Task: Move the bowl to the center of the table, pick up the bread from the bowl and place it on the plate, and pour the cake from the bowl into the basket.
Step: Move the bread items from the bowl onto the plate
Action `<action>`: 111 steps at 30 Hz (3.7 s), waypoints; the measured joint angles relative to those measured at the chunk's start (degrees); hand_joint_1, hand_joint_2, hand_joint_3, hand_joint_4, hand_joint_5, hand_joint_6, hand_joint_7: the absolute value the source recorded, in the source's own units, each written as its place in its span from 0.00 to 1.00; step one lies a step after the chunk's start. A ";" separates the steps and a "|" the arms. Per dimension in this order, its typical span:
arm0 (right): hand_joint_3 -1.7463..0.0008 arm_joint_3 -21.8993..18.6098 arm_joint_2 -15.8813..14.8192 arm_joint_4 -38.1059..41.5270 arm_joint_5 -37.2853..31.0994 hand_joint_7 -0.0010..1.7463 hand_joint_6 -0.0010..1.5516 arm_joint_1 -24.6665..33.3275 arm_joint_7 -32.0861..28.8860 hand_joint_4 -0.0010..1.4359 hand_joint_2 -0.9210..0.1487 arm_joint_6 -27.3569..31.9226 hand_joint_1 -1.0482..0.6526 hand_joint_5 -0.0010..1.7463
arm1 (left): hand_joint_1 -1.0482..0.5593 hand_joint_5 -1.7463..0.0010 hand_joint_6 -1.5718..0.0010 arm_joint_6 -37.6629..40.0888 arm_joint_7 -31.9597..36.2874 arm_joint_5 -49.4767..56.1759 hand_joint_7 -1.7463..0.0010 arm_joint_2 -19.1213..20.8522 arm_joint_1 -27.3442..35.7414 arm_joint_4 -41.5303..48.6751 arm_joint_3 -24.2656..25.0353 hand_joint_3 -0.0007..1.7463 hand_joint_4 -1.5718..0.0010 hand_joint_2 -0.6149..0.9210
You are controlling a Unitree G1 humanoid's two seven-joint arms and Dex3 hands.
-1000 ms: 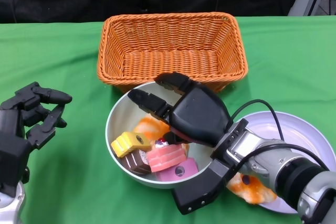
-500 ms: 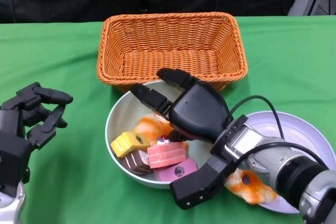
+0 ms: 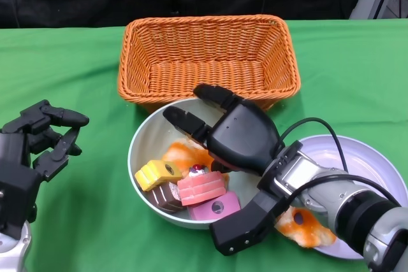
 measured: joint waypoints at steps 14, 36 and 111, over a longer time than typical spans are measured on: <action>1.00 1.72 0.48 2.66 -0.93 0.02 0.39 -1.15 -1.65 0.46 0.17 0.00 0.32 0.04 | 0.58 0.22 0.47 0.00 0.01 0.13 0.45 0.00 0.00 0.00 0.00 0.21 0.48 1.00; 1.00 1.50 0.85 2.97 1.60 0.00 0.75 -2.24 0.83 0.70 0.10 -4.92 0.36 0.27 | 0.59 0.21 0.46 -0.40 0.02 0.18 0.43 -0.08 -0.01 0.21 0.02 0.22 0.49 1.00; 1.00 -10.41 -0.92 4.26 16.08 0.01 0.36 -3.01 20.33 0.50 0.08 -26.39 0.35 0.01 | 0.55 0.24 0.45 -0.54 1.19 0.68 0.49 -0.24 -0.83 1.99 -0.38 0.19 0.46 1.00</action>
